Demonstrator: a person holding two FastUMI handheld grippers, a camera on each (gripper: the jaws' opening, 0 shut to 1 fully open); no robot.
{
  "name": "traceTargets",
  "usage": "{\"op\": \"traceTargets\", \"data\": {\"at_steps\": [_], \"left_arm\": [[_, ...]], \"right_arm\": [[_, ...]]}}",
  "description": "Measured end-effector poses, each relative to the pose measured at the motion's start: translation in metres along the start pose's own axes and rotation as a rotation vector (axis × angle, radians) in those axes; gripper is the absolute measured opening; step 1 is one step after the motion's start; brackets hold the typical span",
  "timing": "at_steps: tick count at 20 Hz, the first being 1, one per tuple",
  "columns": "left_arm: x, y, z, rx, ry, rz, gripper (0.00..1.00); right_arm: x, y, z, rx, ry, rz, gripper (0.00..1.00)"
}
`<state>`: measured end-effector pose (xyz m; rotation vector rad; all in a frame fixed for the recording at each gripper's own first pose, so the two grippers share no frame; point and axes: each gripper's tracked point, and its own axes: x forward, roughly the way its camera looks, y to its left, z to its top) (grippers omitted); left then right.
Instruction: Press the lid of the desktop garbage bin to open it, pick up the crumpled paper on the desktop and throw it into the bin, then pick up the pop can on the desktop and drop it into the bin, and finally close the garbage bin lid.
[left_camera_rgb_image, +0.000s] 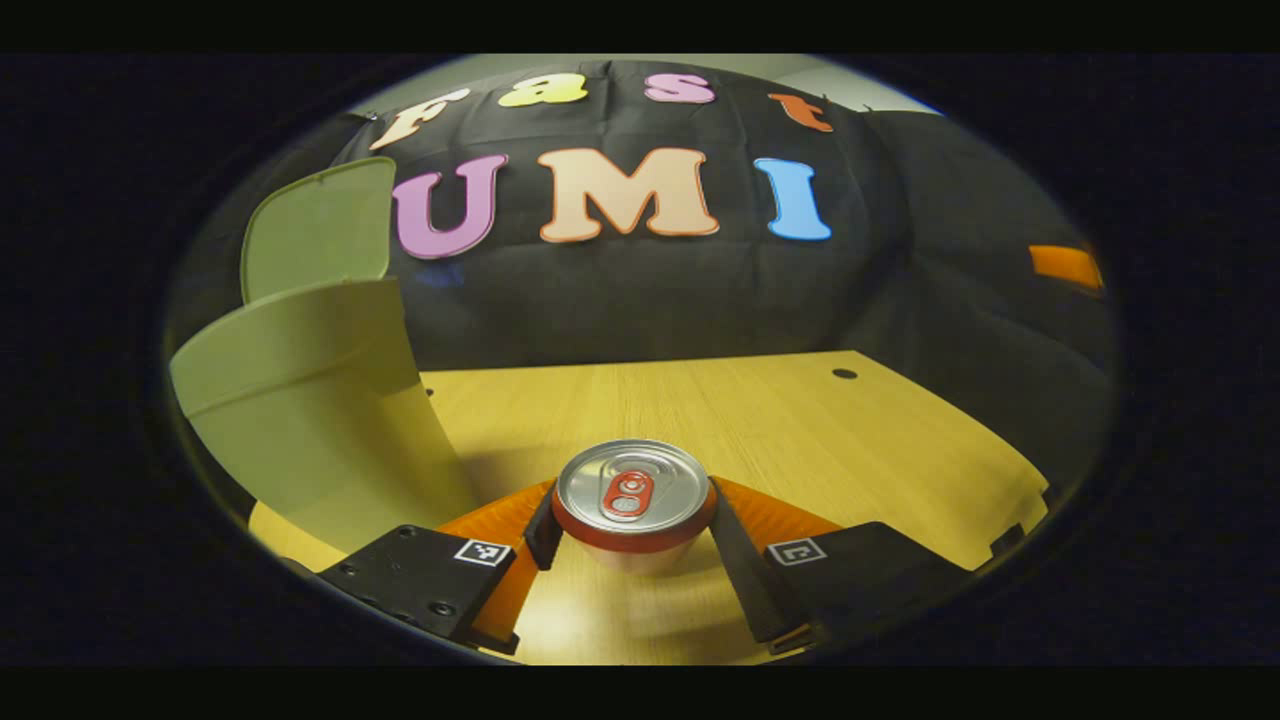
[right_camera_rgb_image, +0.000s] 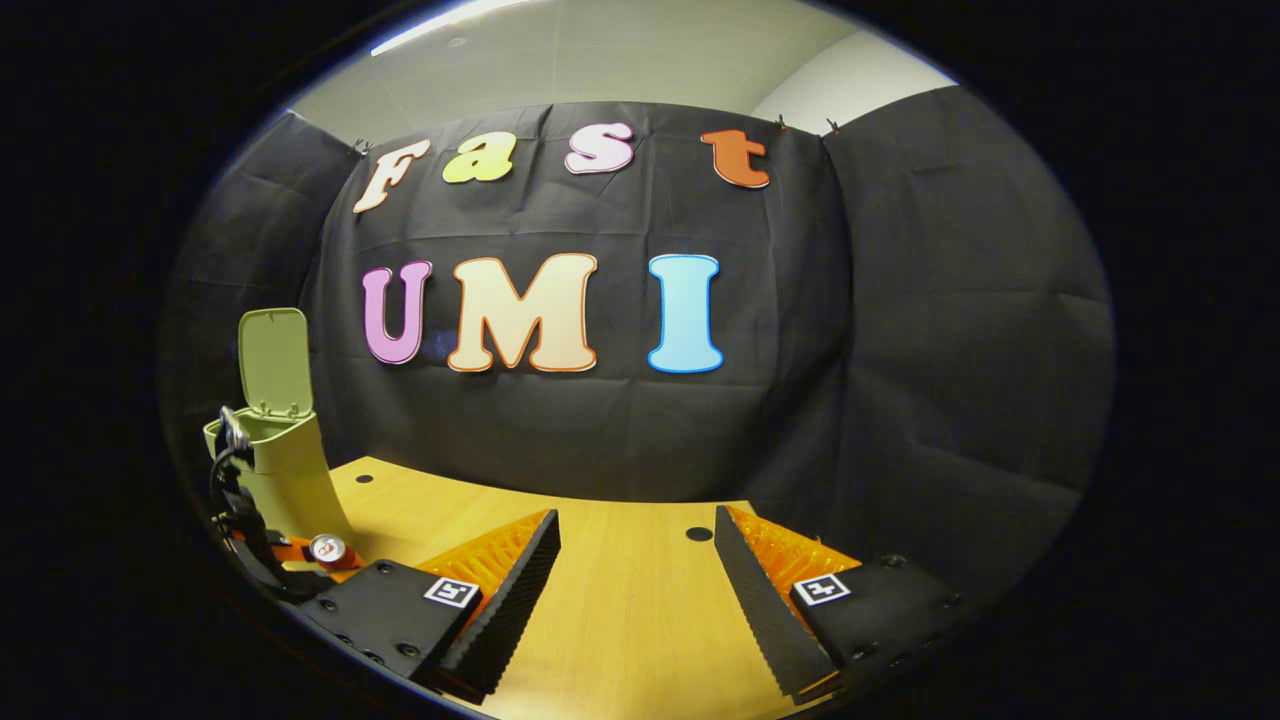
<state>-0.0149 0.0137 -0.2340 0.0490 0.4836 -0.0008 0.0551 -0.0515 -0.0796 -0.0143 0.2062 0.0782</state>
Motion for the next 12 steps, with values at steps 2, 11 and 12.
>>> {"op": "traceTargets", "data": {"at_steps": [2,11,12], "left_arm": [[0.000,0.001,0.029,0.003,-0.055,0.001,0.78],[-0.001,0.017,0.138,0.036,-0.241,0.026,0.77],[-0.002,0.024,0.149,0.033,-0.262,0.038,0.77]], "right_arm": [[-0.001,0.009,-0.007,0.005,0.007,0.020,0.98],[-0.002,0.036,-0.031,0.009,0.051,0.089,0.98],[-0.002,0.037,-0.032,0.009,0.054,0.093,0.98]]}}
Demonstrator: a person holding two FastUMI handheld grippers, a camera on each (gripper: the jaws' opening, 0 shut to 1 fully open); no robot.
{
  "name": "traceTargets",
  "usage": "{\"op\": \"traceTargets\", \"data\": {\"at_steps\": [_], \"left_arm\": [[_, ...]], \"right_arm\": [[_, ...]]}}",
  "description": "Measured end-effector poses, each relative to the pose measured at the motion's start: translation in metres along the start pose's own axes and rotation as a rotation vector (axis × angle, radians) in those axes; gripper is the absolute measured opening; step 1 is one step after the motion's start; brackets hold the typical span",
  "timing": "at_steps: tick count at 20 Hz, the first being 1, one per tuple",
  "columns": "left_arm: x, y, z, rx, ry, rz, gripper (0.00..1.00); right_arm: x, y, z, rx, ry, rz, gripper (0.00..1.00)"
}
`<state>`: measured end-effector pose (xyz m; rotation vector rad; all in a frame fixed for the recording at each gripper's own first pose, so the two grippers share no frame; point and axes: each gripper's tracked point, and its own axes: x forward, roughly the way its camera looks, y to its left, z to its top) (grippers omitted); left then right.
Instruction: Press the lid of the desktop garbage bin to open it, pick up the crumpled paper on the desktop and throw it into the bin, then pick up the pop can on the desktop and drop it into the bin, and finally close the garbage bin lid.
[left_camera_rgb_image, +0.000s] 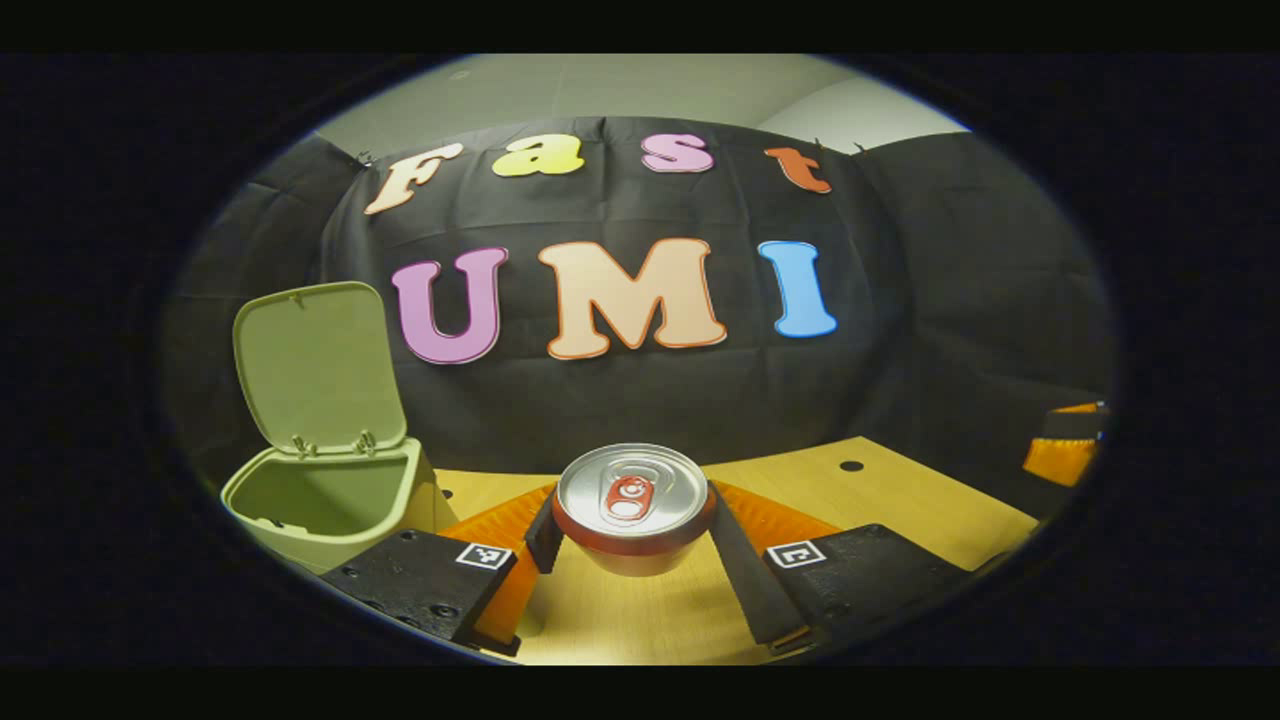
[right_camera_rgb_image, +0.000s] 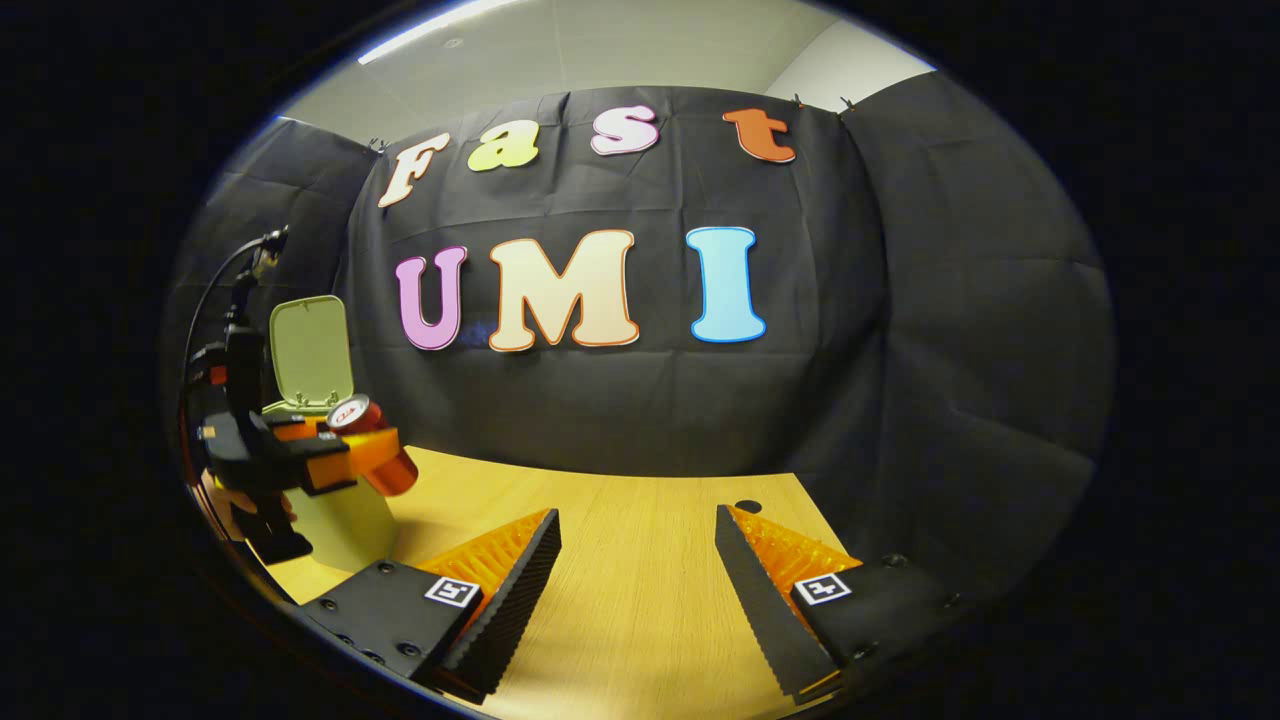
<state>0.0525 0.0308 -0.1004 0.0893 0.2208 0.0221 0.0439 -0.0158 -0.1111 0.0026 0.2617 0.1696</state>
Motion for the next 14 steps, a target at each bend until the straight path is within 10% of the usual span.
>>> {"op": "traceTargets", "data": {"at_steps": [14], "left_arm": [[-0.031,0.158,0.059,0.038,-0.117,0.321,0.77]], "right_arm": [[0.017,0.024,-0.007,0.017,0.031,0.076,0.98]]}}
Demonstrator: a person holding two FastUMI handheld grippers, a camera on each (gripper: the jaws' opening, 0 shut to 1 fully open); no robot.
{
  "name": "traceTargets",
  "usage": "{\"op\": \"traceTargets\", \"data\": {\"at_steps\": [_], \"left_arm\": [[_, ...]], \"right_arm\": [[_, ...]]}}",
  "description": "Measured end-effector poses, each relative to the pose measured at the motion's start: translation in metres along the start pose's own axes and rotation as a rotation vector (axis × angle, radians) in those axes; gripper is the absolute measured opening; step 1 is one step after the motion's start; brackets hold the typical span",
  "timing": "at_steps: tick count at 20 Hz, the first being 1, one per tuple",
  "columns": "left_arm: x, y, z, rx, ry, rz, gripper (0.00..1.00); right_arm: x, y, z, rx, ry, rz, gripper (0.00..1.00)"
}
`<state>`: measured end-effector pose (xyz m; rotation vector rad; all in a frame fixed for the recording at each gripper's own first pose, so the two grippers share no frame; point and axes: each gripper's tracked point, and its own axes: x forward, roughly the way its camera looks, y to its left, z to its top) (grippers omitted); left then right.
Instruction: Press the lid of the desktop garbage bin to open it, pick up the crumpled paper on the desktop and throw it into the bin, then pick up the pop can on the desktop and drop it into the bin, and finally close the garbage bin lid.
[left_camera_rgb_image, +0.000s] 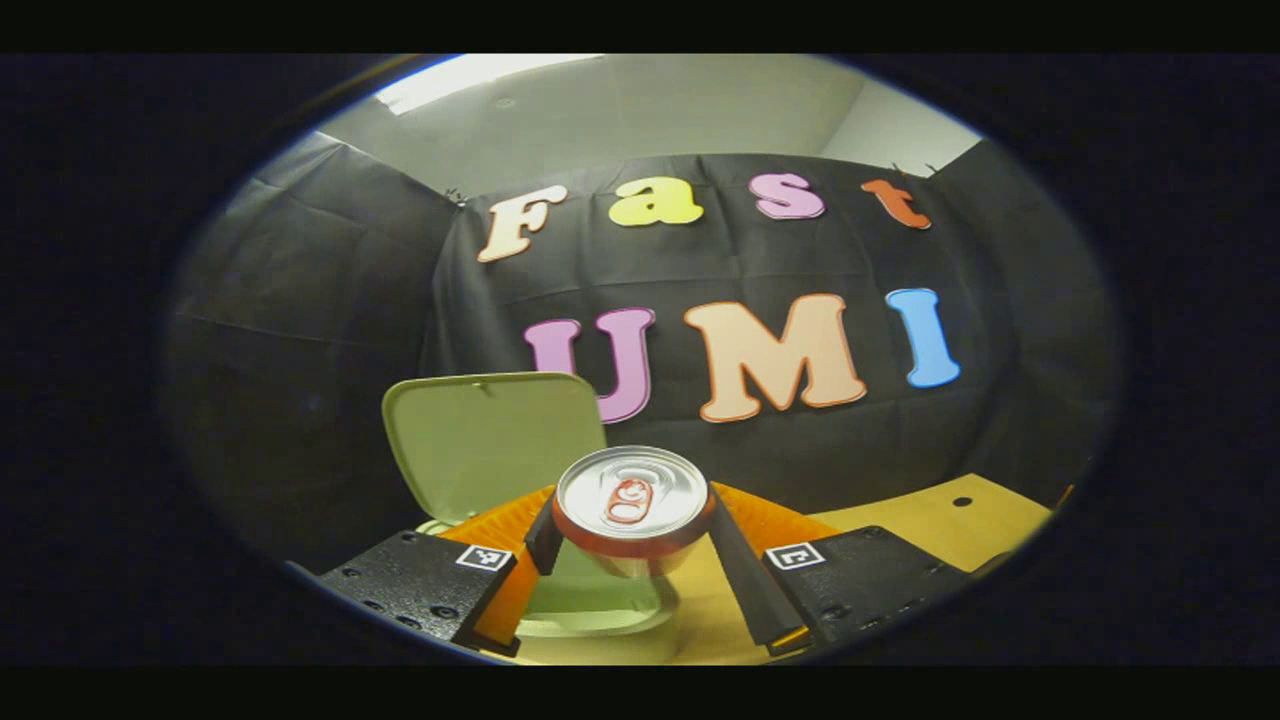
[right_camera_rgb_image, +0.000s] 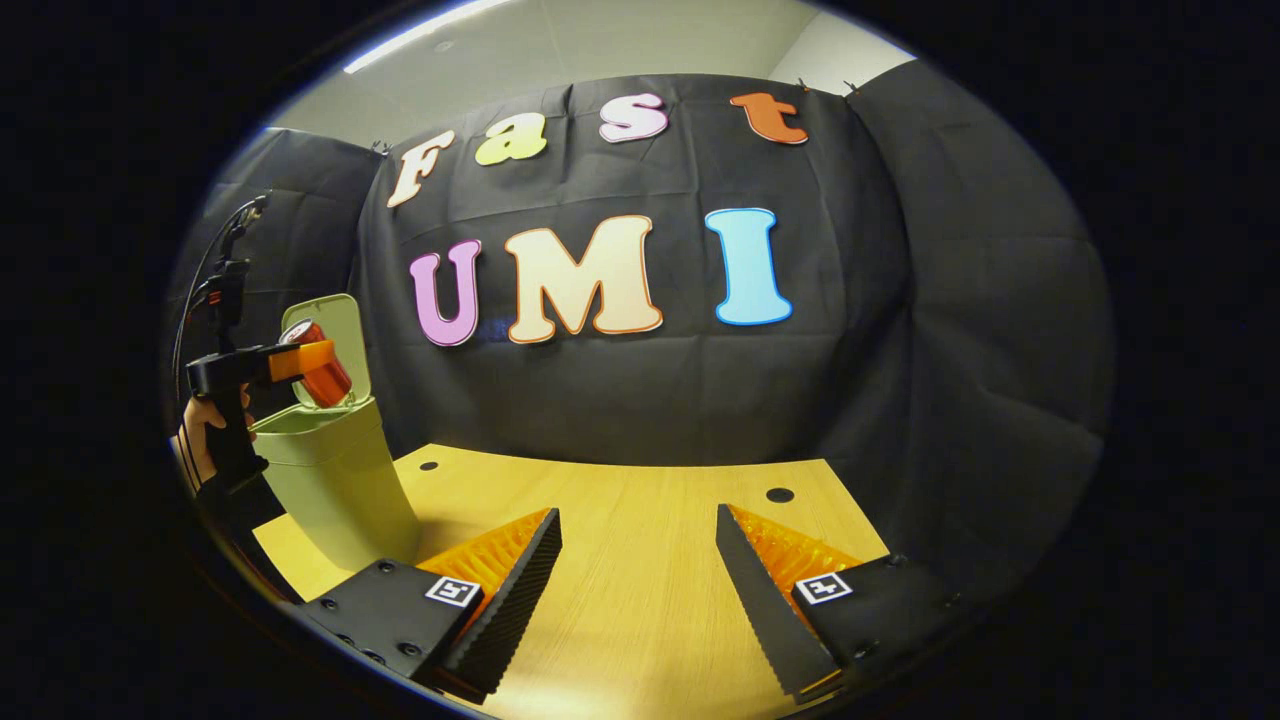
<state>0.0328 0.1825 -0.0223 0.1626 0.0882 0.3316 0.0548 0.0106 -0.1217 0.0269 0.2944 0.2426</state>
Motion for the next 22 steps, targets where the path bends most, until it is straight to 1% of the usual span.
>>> {"op": "traceTargets", "data": {"at_steps": [5,9,11,12,14,15,16,18,19,22], "left_arm": [[-0.004,0.045,-0.024,-0.004,0.046,0.092,0.77],[-0.007,0.066,-0.041,-0.011,0.078,0.135,0.77],[-0.007,0.072,-0.043,-0.011,0.082,0.144,0.78],[-0.008,0.076,-0.041,-0.007,0.078,0.152,0.82],[-0.008,0.080,-0.035,0.001,0.060,0.156,0.92],[-0.008,0.082,-0.030,0.005,0.050,0.159,0.93],[-0.006,0.082,-0.025,0.008,0.040,0.157,0.99],[-0.005,0.084,-0.015,0.011,0.021,0.154,0.99],[-0.003,0.084,-0.007,0.007,0.010,0.149,0.93],[0.002,0.089,0.015,0.005,-0.015,0.146,0.93]], "right_arm": [[0.007,0.012,-0.005,-0.017,0.017,0.028,0.98],[0.010,0.020,-0.005,-0.033,0.018,0.037,0.98],[0.009,0.021,-0.005,-0.038,0.019,0.035,0.98],[0.009,0.022,-0.004,-0.040,0.019,0.033,0.98],[0.008,0.022,-0.004,-0.038,0.021,0.029,0.98],[0.007,0.024,-0.005,-0.038,0.019,0.027,0.98],[0.006,0.023,-0.004,-0.038,0.018,0.022,0.98],[0.003,0.026,-0.005,-0.038,0.017,0.017,0.98],[0.001,0.027,-0.004,-0.040,0.013,0.013,0.98],[-0.004,0.035,0.002,-0.038,-0.004,0.001,0.98]]}}
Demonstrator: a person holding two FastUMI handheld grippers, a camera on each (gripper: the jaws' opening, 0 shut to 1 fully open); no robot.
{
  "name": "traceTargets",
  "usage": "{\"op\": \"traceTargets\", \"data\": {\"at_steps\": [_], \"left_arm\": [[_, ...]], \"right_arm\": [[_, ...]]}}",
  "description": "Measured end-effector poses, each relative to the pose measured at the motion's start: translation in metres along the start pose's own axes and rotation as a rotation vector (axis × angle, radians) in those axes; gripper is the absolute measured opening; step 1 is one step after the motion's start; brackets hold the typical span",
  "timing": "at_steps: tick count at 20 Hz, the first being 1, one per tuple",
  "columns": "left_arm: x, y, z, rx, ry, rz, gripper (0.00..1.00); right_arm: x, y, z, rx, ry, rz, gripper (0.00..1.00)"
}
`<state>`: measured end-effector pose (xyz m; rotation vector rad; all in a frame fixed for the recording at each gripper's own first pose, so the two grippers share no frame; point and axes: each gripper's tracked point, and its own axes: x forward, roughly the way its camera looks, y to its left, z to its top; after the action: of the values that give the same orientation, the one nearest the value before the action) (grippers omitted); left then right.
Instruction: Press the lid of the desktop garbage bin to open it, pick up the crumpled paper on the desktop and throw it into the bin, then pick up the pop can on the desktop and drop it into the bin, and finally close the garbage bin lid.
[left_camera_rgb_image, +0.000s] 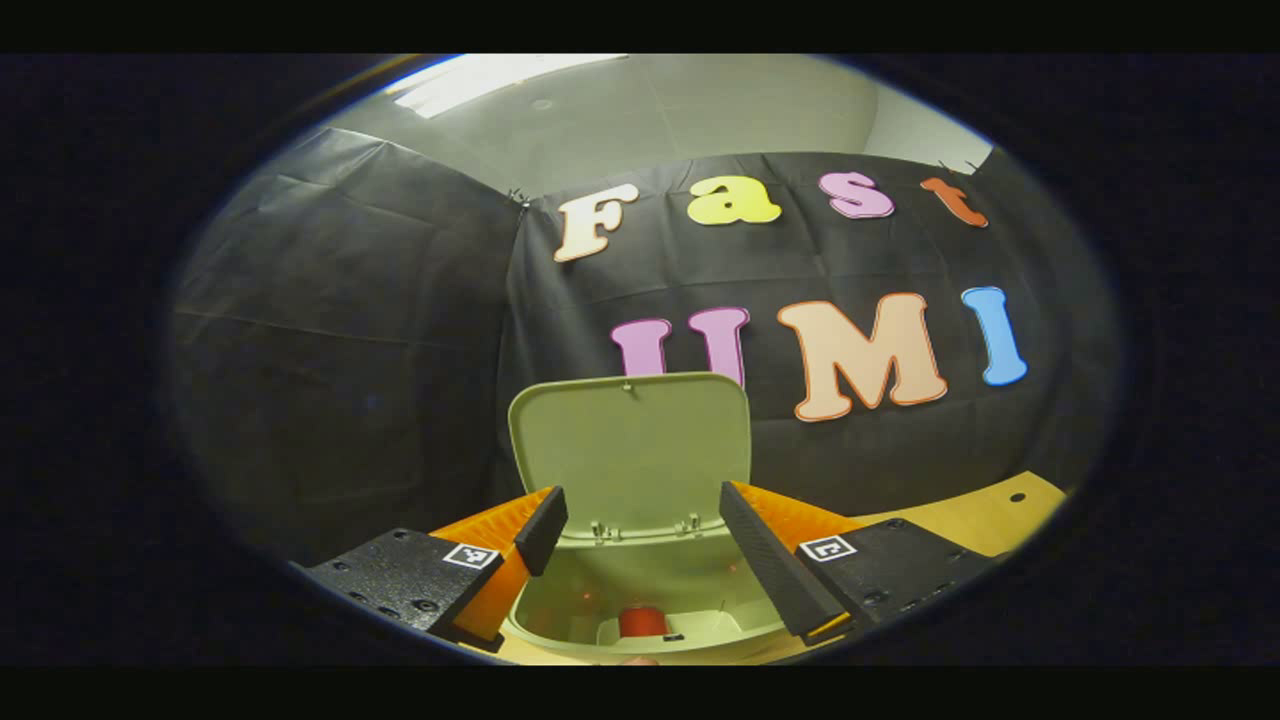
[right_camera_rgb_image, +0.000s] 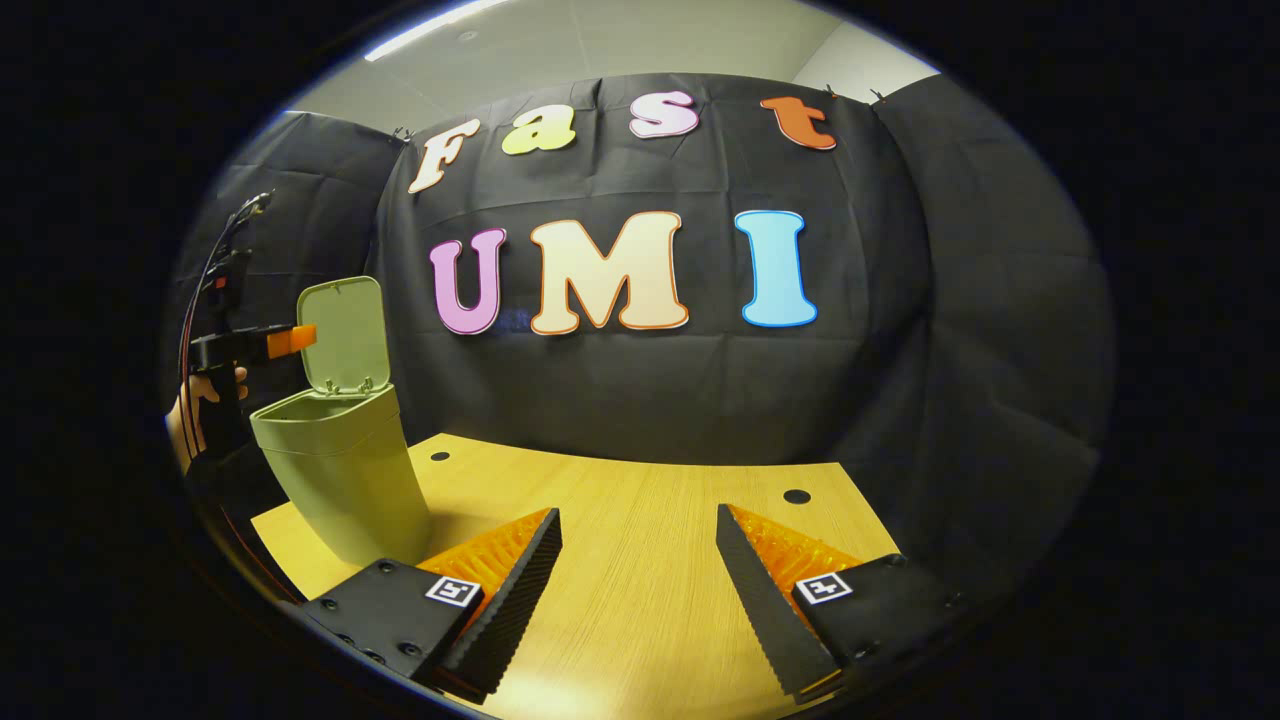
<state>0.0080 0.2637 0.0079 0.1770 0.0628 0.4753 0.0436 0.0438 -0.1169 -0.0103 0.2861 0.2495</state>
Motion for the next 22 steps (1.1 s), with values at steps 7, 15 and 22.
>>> {"op": "traceTargets", "data": {"at_steps": [7,15,22], "left_arm": [[0.033,0.014,0.054,-0.002,-0.024,-0.022,0.93],[0.085,0.019,0.102,-0.022,-0.120,-0.082,0.99],[0.114,0.021,0.083,-0.079,-0.053,-0.072,0.93]], "right_arm": [[-0.006,0.024,-0.005,0.022,-0.011,-0.047,0.98],[-0.019,0.054,-0.041,0.084,0.024,-0.137,0.98],[-0.022,0.045,-0.029,0.063,0.000,-0.181,0.98]]}}
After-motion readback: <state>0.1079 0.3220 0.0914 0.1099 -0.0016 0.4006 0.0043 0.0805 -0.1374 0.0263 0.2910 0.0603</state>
